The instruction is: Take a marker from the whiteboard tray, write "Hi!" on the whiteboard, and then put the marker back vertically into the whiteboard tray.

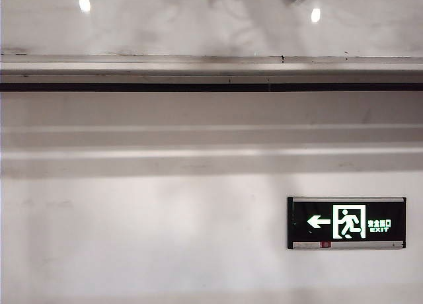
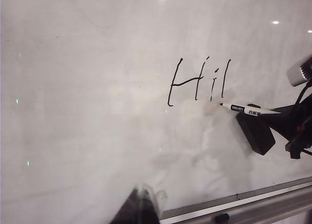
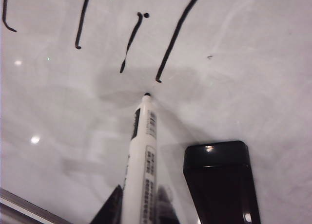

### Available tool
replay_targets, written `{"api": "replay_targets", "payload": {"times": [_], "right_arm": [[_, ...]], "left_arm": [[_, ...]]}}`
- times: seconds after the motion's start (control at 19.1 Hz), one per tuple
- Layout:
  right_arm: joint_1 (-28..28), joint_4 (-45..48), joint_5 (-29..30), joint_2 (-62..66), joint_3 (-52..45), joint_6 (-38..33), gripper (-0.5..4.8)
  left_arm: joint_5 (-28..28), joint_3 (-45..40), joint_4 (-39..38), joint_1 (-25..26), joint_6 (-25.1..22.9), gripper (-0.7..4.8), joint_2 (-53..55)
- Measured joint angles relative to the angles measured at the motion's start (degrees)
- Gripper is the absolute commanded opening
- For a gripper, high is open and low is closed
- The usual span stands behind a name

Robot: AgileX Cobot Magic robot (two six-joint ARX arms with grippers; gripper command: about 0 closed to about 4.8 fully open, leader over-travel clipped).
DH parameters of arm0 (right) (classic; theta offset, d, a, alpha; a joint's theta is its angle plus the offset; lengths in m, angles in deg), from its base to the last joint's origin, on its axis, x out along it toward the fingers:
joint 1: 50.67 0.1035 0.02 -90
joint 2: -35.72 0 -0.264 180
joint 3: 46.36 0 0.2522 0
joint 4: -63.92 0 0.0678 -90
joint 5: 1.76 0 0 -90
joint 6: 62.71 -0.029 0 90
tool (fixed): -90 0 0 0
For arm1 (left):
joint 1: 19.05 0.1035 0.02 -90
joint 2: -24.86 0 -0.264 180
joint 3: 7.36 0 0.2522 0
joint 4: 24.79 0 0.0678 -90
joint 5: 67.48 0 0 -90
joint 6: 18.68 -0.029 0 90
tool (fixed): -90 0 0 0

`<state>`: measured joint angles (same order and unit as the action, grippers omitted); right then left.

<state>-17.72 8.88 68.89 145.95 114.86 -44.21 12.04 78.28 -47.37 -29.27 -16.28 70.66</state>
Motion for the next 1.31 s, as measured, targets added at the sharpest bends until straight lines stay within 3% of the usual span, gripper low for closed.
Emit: {"api": "replay_targets", "payload": {"times": [0.37,1.31], "right_arm": [[0.0,-0.3,-2.1,0.0,0.0,0.0,-0.02],[0.0,-0.7,-0.9,0.0,0.0,0.0,-0.02]], "left_arm": [[0.0,0.0,0.0,0.0,0.0,-0.06,0.0],[0.0,0.0,0.0,0.0,0.0,-0.06,0.0]]}}
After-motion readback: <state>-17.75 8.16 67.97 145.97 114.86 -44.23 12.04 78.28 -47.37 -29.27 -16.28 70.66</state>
